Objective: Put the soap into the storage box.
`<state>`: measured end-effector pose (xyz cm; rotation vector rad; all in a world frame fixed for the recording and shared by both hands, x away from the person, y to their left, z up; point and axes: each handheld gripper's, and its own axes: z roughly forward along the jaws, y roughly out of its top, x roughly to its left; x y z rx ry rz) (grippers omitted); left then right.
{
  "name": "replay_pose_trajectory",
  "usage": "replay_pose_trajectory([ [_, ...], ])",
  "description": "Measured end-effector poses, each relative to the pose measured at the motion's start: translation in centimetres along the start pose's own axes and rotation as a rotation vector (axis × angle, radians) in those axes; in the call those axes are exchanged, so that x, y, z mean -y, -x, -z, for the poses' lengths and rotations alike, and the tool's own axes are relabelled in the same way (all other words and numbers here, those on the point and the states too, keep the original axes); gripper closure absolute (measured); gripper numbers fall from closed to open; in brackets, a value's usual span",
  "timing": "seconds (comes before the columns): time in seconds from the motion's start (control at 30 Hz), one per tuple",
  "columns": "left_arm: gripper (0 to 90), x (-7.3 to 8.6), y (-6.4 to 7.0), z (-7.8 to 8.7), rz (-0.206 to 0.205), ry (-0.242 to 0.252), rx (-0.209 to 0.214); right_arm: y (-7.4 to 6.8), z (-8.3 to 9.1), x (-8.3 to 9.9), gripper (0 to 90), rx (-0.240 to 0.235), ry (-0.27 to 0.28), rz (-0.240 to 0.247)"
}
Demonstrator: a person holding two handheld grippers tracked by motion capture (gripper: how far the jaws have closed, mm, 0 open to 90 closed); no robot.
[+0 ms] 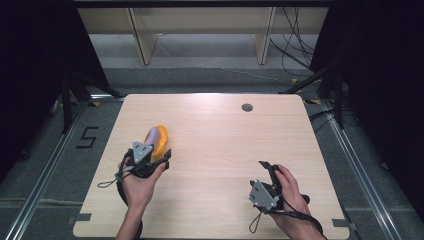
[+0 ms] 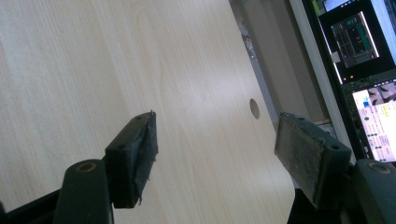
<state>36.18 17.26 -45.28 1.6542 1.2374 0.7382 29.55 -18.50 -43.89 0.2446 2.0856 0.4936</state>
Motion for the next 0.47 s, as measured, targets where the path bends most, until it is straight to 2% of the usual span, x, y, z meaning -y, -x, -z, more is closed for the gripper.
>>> replay_pose_trajectory([
  [0.1, 35.5, 0.9, 0.8, 0.9, -0.007, 0.003, 0.031, 0.0, 0.0, 0.0, 30.7, -0.003, 0.002, -0.003],
  [0.23, 35.5, 2.1, 1.6, 1.9, -0.011, 0.003, 0.052, 0.1, 0.0, 0.0, 30.7, -0.002, -0.002, 0.012],
  [0.4, 36.4, 3.4, 2.4, 2.6, -0.03, -0.033, 0.087, 0.2, 0.0, 0.1, 30.6, 0.0, 0.001, 0.015],
  [0.47, 37.3, 3.8, 2.5, 2.8, -0.037, -0.048, 0.092, 0.0, 0.0, 0.1, 30.6, -0.002, 0.003, -0.01],
])
